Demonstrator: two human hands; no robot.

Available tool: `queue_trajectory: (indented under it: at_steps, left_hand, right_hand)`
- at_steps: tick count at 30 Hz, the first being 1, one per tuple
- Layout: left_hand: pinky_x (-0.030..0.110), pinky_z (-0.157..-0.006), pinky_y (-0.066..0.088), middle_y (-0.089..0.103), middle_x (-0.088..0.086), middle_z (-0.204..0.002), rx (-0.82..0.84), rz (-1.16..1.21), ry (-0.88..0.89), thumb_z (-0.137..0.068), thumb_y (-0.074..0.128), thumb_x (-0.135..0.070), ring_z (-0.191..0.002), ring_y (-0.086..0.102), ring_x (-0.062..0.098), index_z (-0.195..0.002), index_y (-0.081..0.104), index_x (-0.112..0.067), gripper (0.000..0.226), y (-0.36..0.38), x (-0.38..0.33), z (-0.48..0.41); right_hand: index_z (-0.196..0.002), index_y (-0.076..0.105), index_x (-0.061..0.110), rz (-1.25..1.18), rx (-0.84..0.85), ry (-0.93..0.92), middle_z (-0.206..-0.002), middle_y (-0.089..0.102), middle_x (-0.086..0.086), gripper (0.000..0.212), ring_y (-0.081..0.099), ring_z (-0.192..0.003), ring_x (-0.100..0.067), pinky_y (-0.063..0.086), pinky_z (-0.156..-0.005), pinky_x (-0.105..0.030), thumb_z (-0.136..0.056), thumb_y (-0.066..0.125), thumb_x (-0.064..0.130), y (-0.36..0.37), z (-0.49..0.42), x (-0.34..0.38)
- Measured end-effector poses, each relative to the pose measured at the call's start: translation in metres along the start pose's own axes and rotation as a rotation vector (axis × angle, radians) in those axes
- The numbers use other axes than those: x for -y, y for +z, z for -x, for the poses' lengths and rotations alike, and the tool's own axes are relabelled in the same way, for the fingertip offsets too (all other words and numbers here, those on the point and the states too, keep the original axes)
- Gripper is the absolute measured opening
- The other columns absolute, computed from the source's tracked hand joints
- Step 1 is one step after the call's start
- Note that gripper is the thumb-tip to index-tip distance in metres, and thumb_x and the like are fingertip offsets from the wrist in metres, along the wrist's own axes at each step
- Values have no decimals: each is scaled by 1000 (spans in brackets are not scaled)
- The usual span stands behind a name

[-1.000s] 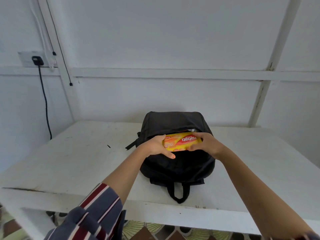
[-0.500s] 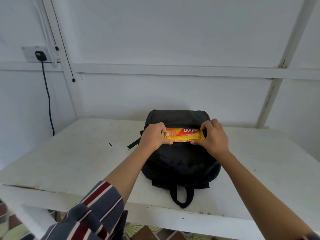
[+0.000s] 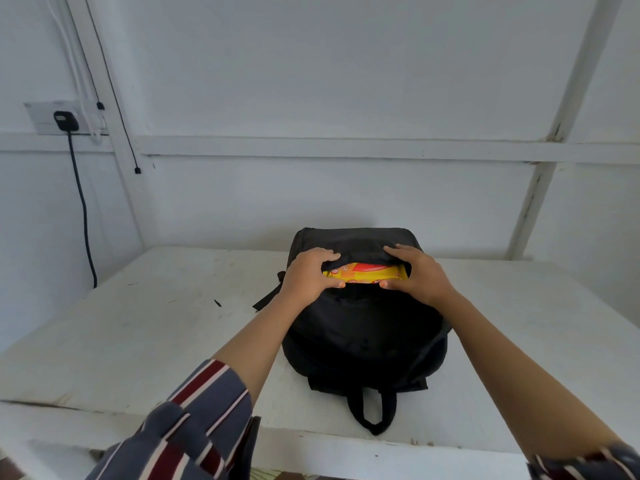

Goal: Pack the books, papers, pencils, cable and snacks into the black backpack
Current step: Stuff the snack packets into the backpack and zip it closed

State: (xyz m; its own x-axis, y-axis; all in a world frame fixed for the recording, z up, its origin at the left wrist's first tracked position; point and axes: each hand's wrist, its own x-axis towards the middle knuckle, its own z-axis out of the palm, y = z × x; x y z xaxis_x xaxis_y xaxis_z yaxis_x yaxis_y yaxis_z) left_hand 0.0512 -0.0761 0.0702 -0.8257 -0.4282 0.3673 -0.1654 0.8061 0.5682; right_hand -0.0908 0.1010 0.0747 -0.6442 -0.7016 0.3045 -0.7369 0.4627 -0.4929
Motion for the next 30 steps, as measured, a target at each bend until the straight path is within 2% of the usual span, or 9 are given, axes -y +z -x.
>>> queue_trajectory:
  at_steps: [7, 10, 13, 15, 16, 18, 20, 24, 30]
  left_hand:
    - [28, -82, 46, 64, 3, -109, -94, -29, 0, -74, 77, -22, -101, 59, 19, -107, 69, -9, 36, 2, -3, -15]
    - [25, -71, 40, 64, 1, -102, -144, -48, -1, -77, 75, -22, -94, 59, 18, -99, 70, -8, 27, 2, -4, -20]
    - [24, -66, 35, 60, -2, -96, -168, -102, 1, -77, 74, -25, -89, 55, 15, -91, 68, -11, 21, 4, -5, -26]
    - [26, -69, 38, 54, -5, -95, -153, -60, 40, -73, 78, -22, -92, 53, 15, -88, 66, -13, 21, 5, -1, -28]
    - [27, -76, 41, 53, -6, -99, -130, -16, 79, -70, 80, -19, -99, 52, 16, -92, 65, -14, 27, 6, 3, -29]
    - [30, -99, 38, 52, -3, -122, -27, 37, 151, -68, 81, -14, -120, 46, 18, -111, 62, -18, 47, 5, 10, -29]
    - [30, -110, 26, 39, -2, -145, 101, 62, 168, -73, 77, -12, -135, 32, 15, -130, 52, -22, 64, 3, 15, -28]
    - [29, -112, 19, 24, -5, -154, 197, 44, 183, -75, 75, -15, -141, 20, 12, -139, 42, -25, 73, 3, 19, -29]
    - [38, -113, 21, 25, -8, -152, 220, -98, 205, -69, 81, -29, -139, 19, 16, -137, 45, -29, 77, 4, 23, -28]
  right_hand:
    - [-124, 59, 32, 78, -143, 69, -140, 48, 7, 52, 45, -128, -15, 42, -93, -32, -75, 73, 44, 0, -5, 11]
    - [-117, 64, 31, 87, -223, 112, -133, 55, 9, 43, 50, -122, -12, 42, -87, -27, -76, 72, 44, 3, -9, 15]
    - [-115, 66, 29, 150, -276, 84, -129, 59, 6, 37, 53, -119, -13, 41, -92, -29, -80, 69, 40, 7, -13, 15]
    - [-118, 64, 27, 193, -271, 29, -133, 55, 4, 39, 52, -121, -15, 39, -95, -31, -82, 68, 39, 9, -14, 11]
    - [-122, 61, 28, 197, -251, -15, -138, 51, 3, 43, 50, -123, -16, 39, -97, -32, -81, 68, 39, 10, -14, 8]
    - [-134, 49, 32, 169, -147, -94, -149, 35, 2, 59, 39, -133, -18, 35, -106, -41, -80, 70, 39, 11, -13, 2]
    - [-142, 32, 36, 151, -3, -123, -156, 17, 6, 71, 22, -142, -18, 21, -113, -51, -81, 69, 38, 10, -12, -1]
    - [-145, 12, 42, 269, 130, -163, -158, 1, 9, 84, 1, -146, -16, 6, -115, -54, -82, 67, 41, 6, -10, -1]
    - [-141, 24, 46, 325, 124, -202, -158, 3, 7, 78, 0, -146, -22, 6, -116, -52, -78, 70, 42, 8, -7, -7]
